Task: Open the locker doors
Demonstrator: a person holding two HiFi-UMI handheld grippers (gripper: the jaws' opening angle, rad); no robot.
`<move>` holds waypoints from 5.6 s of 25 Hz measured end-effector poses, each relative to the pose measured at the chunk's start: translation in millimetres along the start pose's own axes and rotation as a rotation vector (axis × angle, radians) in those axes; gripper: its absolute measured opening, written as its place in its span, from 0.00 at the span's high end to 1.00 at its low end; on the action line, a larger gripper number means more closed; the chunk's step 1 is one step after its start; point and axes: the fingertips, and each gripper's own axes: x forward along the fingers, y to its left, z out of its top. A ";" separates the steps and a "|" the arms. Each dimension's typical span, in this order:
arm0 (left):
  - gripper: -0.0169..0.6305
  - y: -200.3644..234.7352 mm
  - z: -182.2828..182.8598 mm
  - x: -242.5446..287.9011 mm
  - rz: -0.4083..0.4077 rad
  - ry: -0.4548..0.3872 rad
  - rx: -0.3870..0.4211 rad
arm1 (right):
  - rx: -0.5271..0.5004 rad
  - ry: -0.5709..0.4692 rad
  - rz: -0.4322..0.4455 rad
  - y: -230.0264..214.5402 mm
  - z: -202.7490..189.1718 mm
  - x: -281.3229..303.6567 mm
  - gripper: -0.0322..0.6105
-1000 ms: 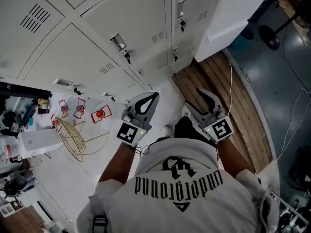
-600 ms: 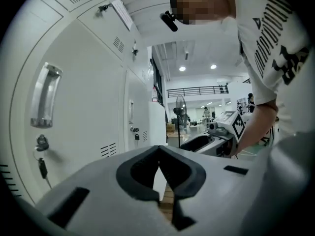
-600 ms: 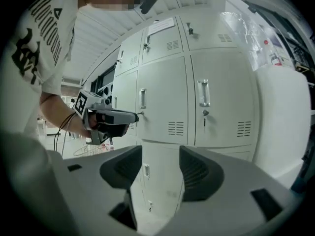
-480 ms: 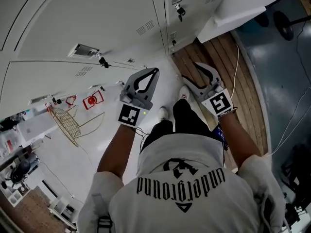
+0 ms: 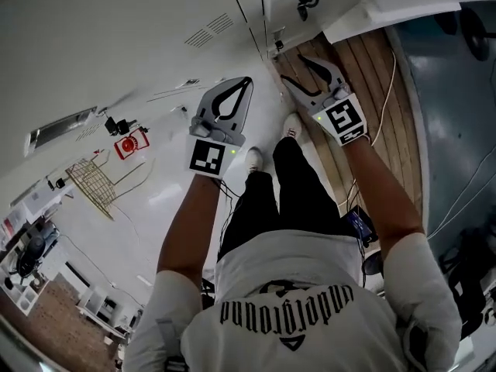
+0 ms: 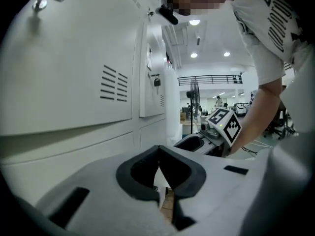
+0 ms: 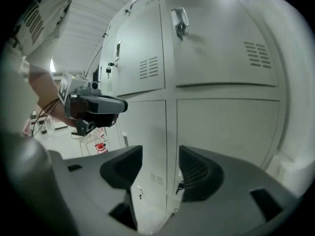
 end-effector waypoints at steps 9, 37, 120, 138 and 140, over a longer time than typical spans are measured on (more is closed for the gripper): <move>0.96 20.3 -51.1 39.3 0.013 0.012 -0.041 | -0.007 0.082 0.041 -34.5 -61.8 77.3 0.59; 0.96 14.5 -77.0 54.8 0.000 0.005 -0.095 | 0.054 0.030 -0.071 -40.1 -84.7 114.3 0.66; 0.96 -129.2 72.1 -3.3 -0.386 -0.092 0.087 | 0.216 -0.046 -0.652 -39.8 -53.6 -253.3 0.69; 0.96 -142.2 169.4 -240.7 -0.320 -0.257 0.093 | 0.027 -0.216 -0.474 200.0 159.4 -248.2 0.69; 0.96 -137.3 171.7 -247.5 -0.307 -0.260 0.094 | 0.012 -0.219 -0.458 208.5 168.9 -244.3 0.69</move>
